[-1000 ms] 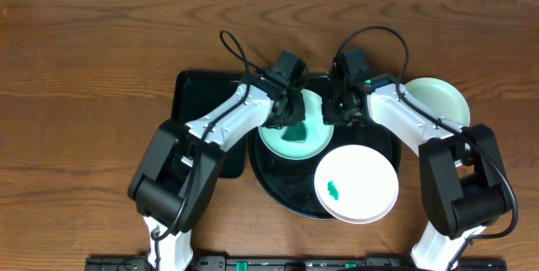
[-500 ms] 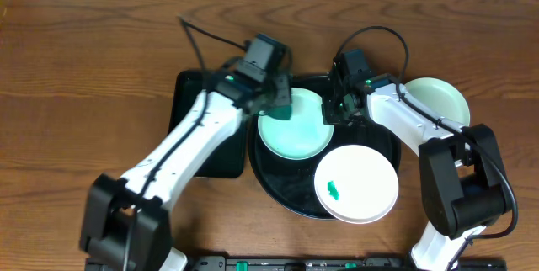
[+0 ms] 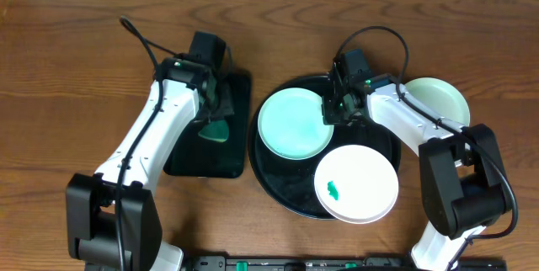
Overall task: Clean dirty plates on tray and stack at the side
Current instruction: 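Carry the sponge with the left gripper back into the sponge tray, then release the sponge and raise the left gripper to the left side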
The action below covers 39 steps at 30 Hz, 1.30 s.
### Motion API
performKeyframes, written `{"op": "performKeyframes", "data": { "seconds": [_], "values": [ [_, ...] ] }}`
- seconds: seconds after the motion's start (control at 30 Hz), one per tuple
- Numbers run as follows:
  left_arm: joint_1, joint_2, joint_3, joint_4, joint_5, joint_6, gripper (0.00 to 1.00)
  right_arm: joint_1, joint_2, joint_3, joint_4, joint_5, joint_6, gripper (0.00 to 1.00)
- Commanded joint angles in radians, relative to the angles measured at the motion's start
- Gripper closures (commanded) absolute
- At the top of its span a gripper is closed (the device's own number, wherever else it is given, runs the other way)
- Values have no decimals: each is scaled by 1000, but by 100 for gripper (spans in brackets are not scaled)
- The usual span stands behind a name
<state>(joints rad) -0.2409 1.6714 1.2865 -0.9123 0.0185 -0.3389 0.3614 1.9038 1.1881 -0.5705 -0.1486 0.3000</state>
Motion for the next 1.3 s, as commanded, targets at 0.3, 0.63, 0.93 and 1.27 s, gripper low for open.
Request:
{"op": "performKeyframes", "data": {
  "seconds": [0.3,0.63,0.93,1.27],
  "values": [
    [57,8,-254,183,-88,29,93,19,14,-6,3,-5,-2,99],
    [57,7,-256,204,-87,28,75,19,14,-6,3,-5,-2,99],
    [58,-62,-191,158,-52,24,56,19,14,-6,3,-6,-2,91],
    [146,-319,-139,241,-149,24,33,19,14,-6,3,-5,-2,75]
  ]
}}
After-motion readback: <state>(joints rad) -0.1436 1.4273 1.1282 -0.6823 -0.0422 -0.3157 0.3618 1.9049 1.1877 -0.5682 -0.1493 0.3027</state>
